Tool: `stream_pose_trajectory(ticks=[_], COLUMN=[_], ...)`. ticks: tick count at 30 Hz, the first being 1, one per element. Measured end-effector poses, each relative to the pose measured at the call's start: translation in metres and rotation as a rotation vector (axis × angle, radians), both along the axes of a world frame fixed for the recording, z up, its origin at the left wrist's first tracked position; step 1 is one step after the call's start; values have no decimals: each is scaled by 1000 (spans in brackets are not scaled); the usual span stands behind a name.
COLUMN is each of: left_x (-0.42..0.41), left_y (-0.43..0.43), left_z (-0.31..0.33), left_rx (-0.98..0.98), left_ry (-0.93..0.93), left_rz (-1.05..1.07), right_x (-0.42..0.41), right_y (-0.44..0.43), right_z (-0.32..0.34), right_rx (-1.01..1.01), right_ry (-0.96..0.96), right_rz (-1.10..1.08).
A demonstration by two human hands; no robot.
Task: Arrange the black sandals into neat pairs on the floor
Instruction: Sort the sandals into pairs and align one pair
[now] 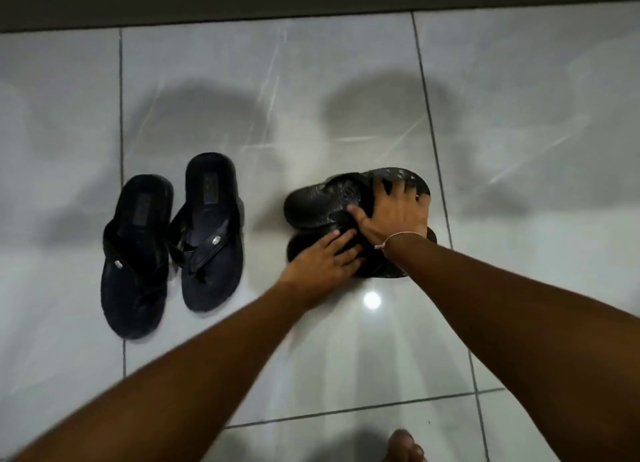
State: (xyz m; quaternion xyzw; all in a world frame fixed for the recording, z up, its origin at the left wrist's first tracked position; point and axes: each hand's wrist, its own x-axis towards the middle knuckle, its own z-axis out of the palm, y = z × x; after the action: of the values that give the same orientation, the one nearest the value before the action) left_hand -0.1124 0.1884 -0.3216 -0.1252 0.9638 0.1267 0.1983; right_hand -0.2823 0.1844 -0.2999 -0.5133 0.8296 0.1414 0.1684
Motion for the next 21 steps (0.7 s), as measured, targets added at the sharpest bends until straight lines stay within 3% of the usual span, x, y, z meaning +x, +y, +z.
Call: stream_pose_trajectory(ticks=[3, 7, 13, 16, 18, 20, 21], left_x=[-11, -27, -43, -43, -36, -27, -24], left_y=[-40, -67, -81, -71, -56, -42, -38], left_z=[6, 17, 26, 39, 42, 41, 38], left_rx=[-25, -19, 3, 3, 47, 72, 74], left_ry=[21, -45, -110, -41, 140, 241, 215], left_rz=[-174, -216, -341, -220, -2, 200, 262], right_x=[-24, -24, -2, -5, -14, -30, -40], right_y=[18, 55, 91, 98, 104, 106, 103], right_z=[13, 25, 27, 35, 45, 51, 50], right_rx=[75, 110, 182, 104, -79, -246, -229], right_ry=[-34, -222, -243, -252, -201, -161, -181], right_rz=[-245, -525, -618, -703, -613, -301, -128])
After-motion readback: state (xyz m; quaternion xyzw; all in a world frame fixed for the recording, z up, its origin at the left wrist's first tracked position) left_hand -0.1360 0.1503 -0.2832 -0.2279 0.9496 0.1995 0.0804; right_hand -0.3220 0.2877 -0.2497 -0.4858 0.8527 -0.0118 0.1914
